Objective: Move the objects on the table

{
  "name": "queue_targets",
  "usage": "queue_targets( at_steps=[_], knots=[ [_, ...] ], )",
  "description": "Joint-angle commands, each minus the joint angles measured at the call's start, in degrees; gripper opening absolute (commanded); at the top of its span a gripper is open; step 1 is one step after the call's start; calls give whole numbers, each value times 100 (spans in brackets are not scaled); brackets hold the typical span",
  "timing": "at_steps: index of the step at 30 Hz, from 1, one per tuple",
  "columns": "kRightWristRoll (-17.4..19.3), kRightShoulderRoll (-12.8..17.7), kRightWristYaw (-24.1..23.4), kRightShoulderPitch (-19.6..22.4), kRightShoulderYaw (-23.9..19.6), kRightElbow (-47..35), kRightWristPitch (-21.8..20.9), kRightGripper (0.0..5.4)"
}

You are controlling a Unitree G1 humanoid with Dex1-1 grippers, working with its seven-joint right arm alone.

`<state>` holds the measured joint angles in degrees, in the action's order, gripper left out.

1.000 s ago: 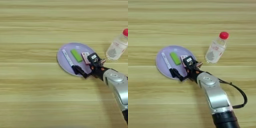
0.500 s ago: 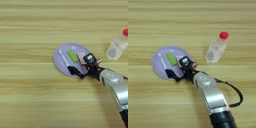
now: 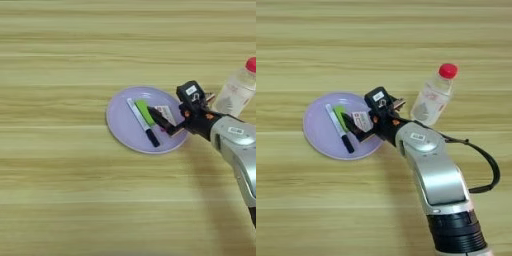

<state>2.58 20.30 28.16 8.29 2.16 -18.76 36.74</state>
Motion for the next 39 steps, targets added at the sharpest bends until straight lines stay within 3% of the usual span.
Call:
queue_targets(
  at_steps=[1,13,39],
  knots=[
    [57,135,-103,224,-215,-96,-227,538],
    [0,-32,-220,117,-132,506,-522,538],
    [-29,-202,-223,399,30,1760,-944,538]
  ],
)
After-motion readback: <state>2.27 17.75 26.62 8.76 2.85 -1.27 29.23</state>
